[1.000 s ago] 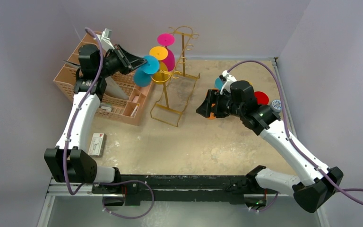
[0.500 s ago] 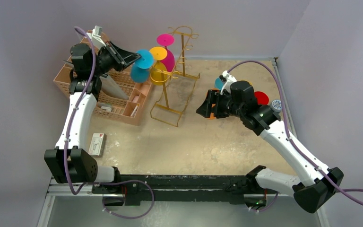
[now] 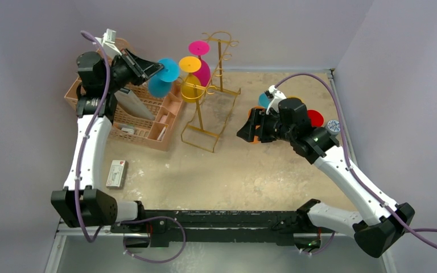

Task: Take the wine glass off the wine glass rack
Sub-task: Pick up the wine glass from the wine rack.

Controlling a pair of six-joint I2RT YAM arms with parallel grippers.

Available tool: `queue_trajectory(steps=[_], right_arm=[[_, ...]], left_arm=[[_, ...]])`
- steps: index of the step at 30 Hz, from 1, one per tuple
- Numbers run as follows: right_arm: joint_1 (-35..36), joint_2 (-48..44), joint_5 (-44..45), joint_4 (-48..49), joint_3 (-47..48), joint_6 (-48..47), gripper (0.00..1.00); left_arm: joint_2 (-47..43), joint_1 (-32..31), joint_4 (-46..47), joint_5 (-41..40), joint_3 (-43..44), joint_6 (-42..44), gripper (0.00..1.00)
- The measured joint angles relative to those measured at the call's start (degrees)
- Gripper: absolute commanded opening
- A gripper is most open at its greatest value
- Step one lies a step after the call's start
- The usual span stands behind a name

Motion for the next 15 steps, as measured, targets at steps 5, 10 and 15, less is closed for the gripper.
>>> queue_trajectory(steps=[5, 10, 15], right_arm=[[0.00, 0.00, 0.00, 0.02, -0.09, 0.00, 0.74], [0.00, 0.00, 0.00, 0.35, -0.09, 0.00, 0.74], [0.00, 0.00, 0.00, 0.46, -0.09, 0.04, 0.74]], left_arm=[[-7.37, 0.02, -8.31, -7.17, 1.77, 9.25, 0.00], [-14.47, 0.04, -10.29, -8.24, 3.34, 14.10, 0.00], [-17.62, 0.04, -11.06, -4.09, 2.71, 15.65, 0.00]])
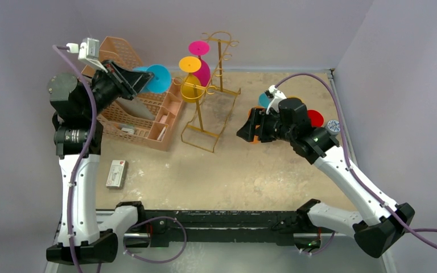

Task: Take the wine glass off the wine glass rack
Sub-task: Pick up the wine glass from the wine rack, then place the wine glass at the center of the board.

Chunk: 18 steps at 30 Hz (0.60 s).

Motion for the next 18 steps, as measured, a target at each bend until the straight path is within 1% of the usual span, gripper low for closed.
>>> queue_trajectory(steps=[7, 14, 18], right_arm=[[0.00, -3.28, -0.13, 0.00, -2.25, 1.27, 0.74], [0.00, -11.78, -0.61, 2.29, -8.22, 4.57, 0.74], [0.00, -14.40, -1.60, 2.69, -9.73, 5.99, 0.74]], left_arm=[[-7.87, 0.02, -3.21, 4.35, -7.13, 1.64, 0.00], [-16.98, 0.02, -5.66, 10.62, -10.58, 2.56, 0.00], [-23.65, 0.00, -6.43, 15.39, -16.50, 2.25, 0.00]])
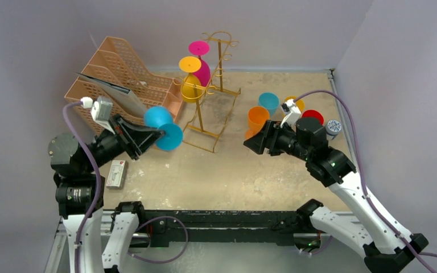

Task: Take the wine glass off the wine glass rack
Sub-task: Place the wine glass at the center of the board.

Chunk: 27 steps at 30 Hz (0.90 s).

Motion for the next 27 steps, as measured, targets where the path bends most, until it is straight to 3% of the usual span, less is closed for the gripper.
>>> queue_trajectory(steps=[13, 27], right_arm=[[0.00, -6.49, -6.34, -0.50, -7.30, 1.86, 0.75], [0.00, -7.34, -10.47, -0.70, -9.75, 3.82, 0.75]], left_arm=[[-5.79, 0.02, -7.61, 7.63, -15.37, -0.42, 0.00], [-1.97, -0.13, -17.35, 8.83, -16.90, 5.62, 0.00]])
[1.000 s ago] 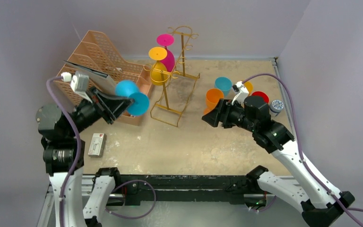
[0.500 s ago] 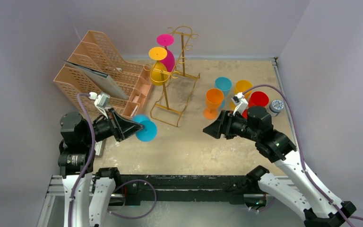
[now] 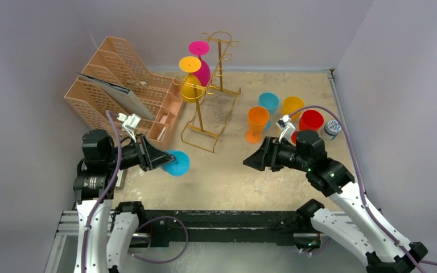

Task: Take the wine glass off the wine glass rack
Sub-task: Place the wine glass at the center of the board.

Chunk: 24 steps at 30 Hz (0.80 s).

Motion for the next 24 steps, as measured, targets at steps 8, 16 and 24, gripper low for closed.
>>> queue_trajectory(steps=[8, 16, 24], right_arm=[[0.00, 2.40, 0.07, 0.11, 0.02, -0.13, 0.75], [0.00, 1.51, 1.92, 0.13, 0.02, -1.53, 0.75], [0.00, -1.60, 2.58, 1.49, -0.24, -1.53, 0.75]], left_arm=[[1.95, -12.98, 2.10, -5.75, -3.65, 0.00, 0.00], [4.76, -29.92, 9.07, -18.71, -4.33, -2.10, 0.00], [1.92, -30.75, 16.50, -19.82, -11.52, -6.99, 0.00]])
